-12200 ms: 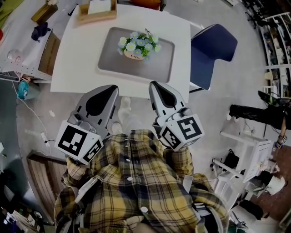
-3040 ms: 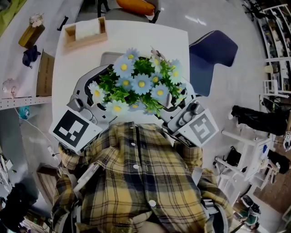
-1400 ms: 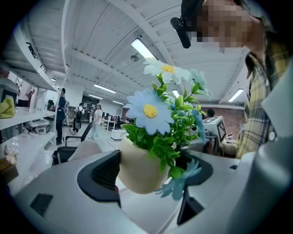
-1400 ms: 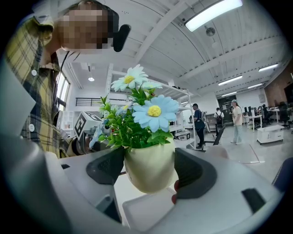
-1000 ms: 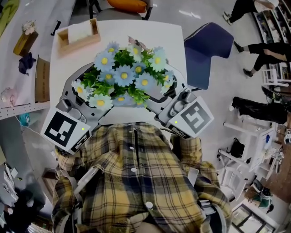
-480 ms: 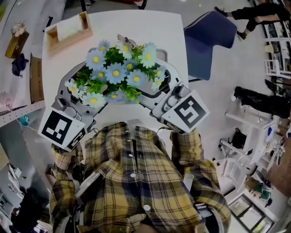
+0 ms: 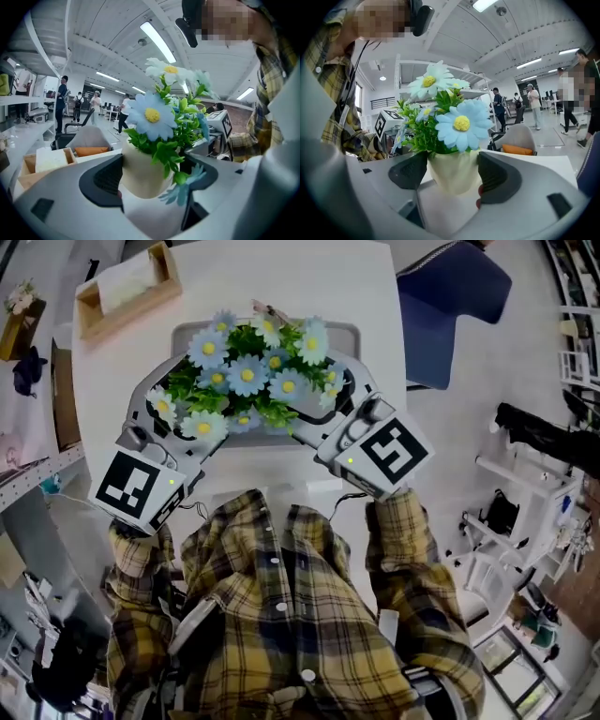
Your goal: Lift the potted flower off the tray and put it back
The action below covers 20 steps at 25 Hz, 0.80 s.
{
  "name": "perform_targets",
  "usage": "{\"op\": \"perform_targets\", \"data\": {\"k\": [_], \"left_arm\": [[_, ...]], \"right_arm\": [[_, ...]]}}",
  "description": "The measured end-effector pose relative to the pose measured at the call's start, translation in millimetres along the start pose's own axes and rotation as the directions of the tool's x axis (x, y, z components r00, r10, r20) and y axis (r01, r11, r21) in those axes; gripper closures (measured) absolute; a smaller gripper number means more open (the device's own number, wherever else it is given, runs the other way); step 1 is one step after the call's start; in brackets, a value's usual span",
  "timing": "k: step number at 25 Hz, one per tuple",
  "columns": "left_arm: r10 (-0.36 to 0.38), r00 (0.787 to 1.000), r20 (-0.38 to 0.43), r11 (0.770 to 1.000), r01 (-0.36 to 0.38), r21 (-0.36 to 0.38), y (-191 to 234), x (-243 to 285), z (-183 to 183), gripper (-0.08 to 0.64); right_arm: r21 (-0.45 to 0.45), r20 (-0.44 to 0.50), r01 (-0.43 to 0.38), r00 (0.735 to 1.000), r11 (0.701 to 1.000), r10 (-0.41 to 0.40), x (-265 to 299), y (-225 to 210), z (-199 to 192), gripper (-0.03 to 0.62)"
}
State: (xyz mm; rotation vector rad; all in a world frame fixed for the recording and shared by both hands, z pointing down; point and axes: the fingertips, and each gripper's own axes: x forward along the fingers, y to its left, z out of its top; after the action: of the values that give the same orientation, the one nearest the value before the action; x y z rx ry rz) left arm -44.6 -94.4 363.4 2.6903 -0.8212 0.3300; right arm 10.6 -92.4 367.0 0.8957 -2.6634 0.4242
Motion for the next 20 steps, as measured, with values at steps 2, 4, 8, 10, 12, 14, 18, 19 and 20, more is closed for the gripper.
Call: {"op": "perform_targets", "data": {"k": [2, 4, 8, 10, 12, 14, 18, 19, 20], "left_arm": [[0.01, 1.0, -0.008, 1.0, -0.01, -0.004, 0.0, -6.8, 5.4, 0.193], [0.016, 1.0, -0.013, 1.0, -0.017, -0.011, 1.4, -7.0, 3.1, 0.193], [0.028, 0.999, -0.027, 1.0, -0.029, -0.003, 3.4, -0.9, -1.2, 0.193], [0.031, 0.998, -0.047, 1.0, -0.031, 0.006, 3.4, 2.4, -4.1, 0.193], [0.031, 0.998, -0.059, 0.999, -0.03, 0.018, 3.7, 6.8, -10.9, 0.193], [0.031, 0.997, -0.067, 0.999, -0.03, 0.026, 5.4, 9.8, -19.9, 0.193], [0.038, 0.997, -0.073, 0.999, -0.036, 0.03, 8.3, 12.3, -30.7, 0.193], [0.042, 0.996, -0.077, 0.999, -0.04, 0.027, 8.6, 12.6, -32.8, 0.195], [0.046, 0.996, -0.08, 0.999, -0.044, 0.024, 9.0, 12.8, -35.2, 0.195]], "right_arm": [[0.007, 0.038, -0.021, 0.999, 1.0, 0.02, 1.8, 7.9, 13.6, 0.252], [0.013, 0.051, -0.02, 0.998, 1.0, 0.019, 4.4, 7.7, 14.8, 0.255], [0.009, 0.057, -0.023, 0.998, 1.0, 0.023, 6.2, 4.0, 10.8, 0.259], [0.009, 0.056, -0.021, 0.998, 1.0, 0.021, 5.9, 2.6, 7.2, 0.261], [0.018, 0.05, -0.019, 0.999, 1.0, 0.018, 7.1, 0.2, -1.4, 0.262], [0.019, 0.052, -0.026, 0.998, 0.999, 0.025, 10.7, 0.2, -9.9, 0.264], [0.011, 0.051, -0.016, 0.999, 1.0, 0.016, 14.8, -0.4, -19.7, 0.267], [0.01, 0.05, -0.012, 0.999, 1.0, 0.012, 15.4, -0.3, -21.5, 0.27], [0.009, 0.049, -0.008, 0.999, 1.0, 0.008, 16.2, -0.1, -23.7, 0.274]]}}
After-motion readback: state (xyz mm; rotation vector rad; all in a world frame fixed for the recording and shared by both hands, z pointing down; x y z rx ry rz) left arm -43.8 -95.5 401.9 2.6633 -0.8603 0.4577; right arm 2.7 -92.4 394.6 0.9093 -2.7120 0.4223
